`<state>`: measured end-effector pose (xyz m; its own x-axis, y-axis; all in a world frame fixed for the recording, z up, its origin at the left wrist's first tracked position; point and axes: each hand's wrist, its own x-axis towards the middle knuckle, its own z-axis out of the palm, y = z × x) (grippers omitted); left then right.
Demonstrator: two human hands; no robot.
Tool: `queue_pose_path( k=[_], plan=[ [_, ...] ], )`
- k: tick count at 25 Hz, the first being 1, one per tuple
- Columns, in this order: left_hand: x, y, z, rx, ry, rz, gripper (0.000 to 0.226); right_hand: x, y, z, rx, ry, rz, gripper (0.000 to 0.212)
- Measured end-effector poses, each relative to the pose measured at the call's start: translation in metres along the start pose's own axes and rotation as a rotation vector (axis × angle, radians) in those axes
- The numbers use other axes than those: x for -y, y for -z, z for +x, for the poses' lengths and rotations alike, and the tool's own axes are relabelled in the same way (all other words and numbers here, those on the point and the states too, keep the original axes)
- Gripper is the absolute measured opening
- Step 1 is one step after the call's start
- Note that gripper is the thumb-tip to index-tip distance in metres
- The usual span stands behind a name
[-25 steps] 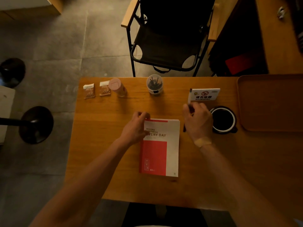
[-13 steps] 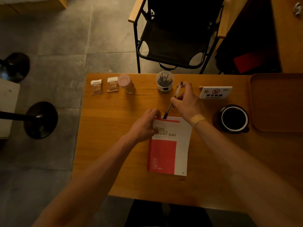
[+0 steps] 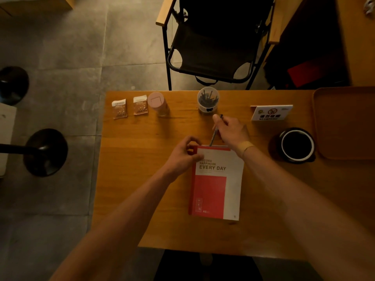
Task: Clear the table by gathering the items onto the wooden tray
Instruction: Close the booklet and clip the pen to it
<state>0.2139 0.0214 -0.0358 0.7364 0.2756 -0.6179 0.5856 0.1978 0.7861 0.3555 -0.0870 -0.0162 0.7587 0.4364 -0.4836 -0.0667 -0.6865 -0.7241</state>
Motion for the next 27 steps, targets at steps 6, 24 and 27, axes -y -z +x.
queue_pose_path(
  k=[6, 24, 27],
  plan=[
    [0.005, -0.002, -0.001, -0.059, 0.048, -0.168, 0.038, 0.005, -0.004, 0.003, -0.048, -0.002, -0.065, 0.023],
    [0.01, -0.026, 0.004, -0.208, 0.036, -0.308, 0.024, 0.033, -0.028, 0.0, -0.017, -0.049, -0.299, 0.019],
    [0.01, -0.03, 0.004, -0.233, 0.045, -0.338, 0.022, 0.033, -0.034, -0.001, -0.078, -0.117, -0.263, 0.019]
  ],
)
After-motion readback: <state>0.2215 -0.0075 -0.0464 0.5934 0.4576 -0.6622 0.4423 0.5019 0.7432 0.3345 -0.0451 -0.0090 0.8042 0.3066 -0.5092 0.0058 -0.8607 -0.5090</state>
